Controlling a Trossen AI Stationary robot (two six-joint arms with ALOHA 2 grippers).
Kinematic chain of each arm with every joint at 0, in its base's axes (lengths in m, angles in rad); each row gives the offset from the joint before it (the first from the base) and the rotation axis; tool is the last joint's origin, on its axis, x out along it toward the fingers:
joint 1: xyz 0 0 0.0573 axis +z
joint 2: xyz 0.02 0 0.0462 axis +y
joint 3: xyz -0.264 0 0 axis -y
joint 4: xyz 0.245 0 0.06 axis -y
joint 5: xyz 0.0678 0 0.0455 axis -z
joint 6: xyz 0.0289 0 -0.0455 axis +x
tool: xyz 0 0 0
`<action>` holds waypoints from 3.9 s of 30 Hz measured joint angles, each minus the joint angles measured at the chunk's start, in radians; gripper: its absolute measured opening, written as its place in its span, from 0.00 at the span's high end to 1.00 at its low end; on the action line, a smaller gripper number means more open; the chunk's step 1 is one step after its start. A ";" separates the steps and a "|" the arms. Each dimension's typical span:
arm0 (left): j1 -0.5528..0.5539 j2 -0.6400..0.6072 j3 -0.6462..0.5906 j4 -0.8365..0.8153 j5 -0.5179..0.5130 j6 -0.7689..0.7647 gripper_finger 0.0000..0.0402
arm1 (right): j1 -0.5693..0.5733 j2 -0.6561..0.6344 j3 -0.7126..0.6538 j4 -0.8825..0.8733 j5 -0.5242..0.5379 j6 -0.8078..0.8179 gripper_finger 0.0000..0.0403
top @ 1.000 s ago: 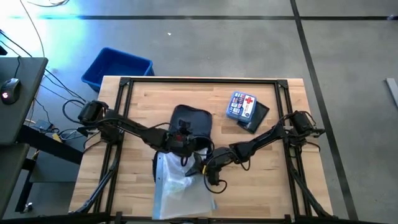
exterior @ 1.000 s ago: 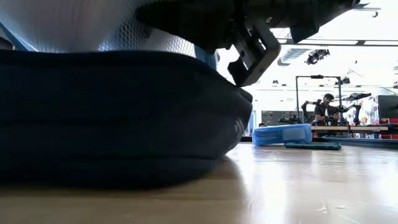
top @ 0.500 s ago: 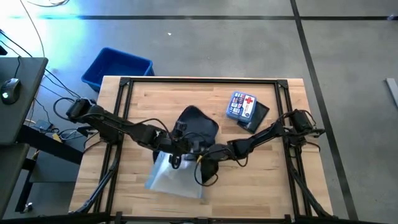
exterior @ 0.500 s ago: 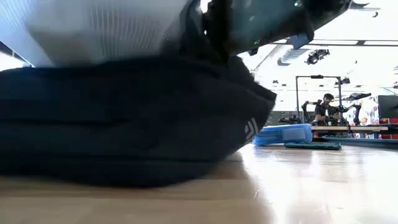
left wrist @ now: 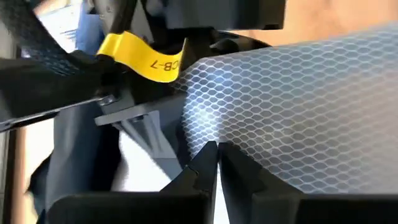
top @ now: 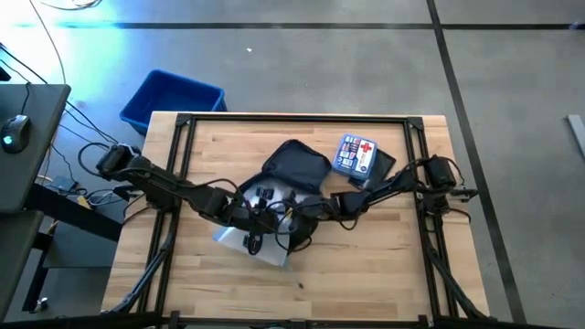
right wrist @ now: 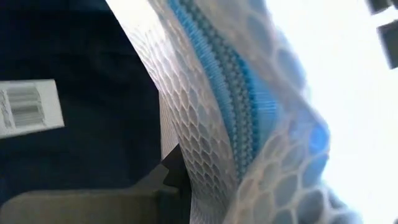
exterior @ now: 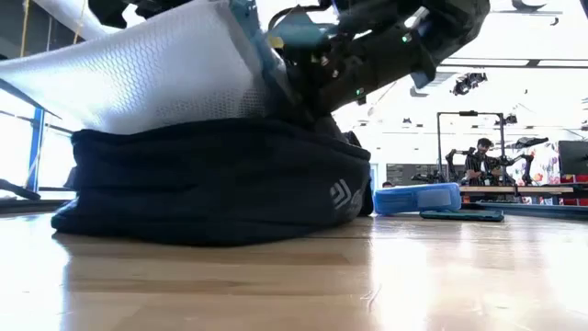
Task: Unpack backpack
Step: Put the transparent zip bag into the bag pack
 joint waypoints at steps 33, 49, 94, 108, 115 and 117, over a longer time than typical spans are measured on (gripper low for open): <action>-0.303 0.217 0.028 -0.067 -0.156 -0.712 0.77 | -0.082 -0.002 0.000 -0.019 -0.153 0.442 0.80; -0.221 0.208 -0.044 -0.028 -0.179 -0.547 0.50 | -0.080 -0.002 0.000 -0.059 -0.146 0.450 0.80; -0.373 0.202 0.092 -0.025 -0.140 -0.537 1.00 | -0.055 -0.004 0.000 -0.395 0.134 0.428 0.15; -0.375 0.201 0.093 -0.028 -0.134 -0.549 1.00 | 0.017 -0.212 -0.001 -0.645 0.069 0.482 0.14; -0.374 0.201 0.093 -0.032 -0.132 -0.549 1.00 | -0.019 -0.279 -0.001 -0.562 -0.372 0.690 0.23; -0.374 0.201 0.093 -0.032 -0.133 -0.550 1.00 | -0.030 -0.268 -0.001 -0.441 -0.482 0.752 0.27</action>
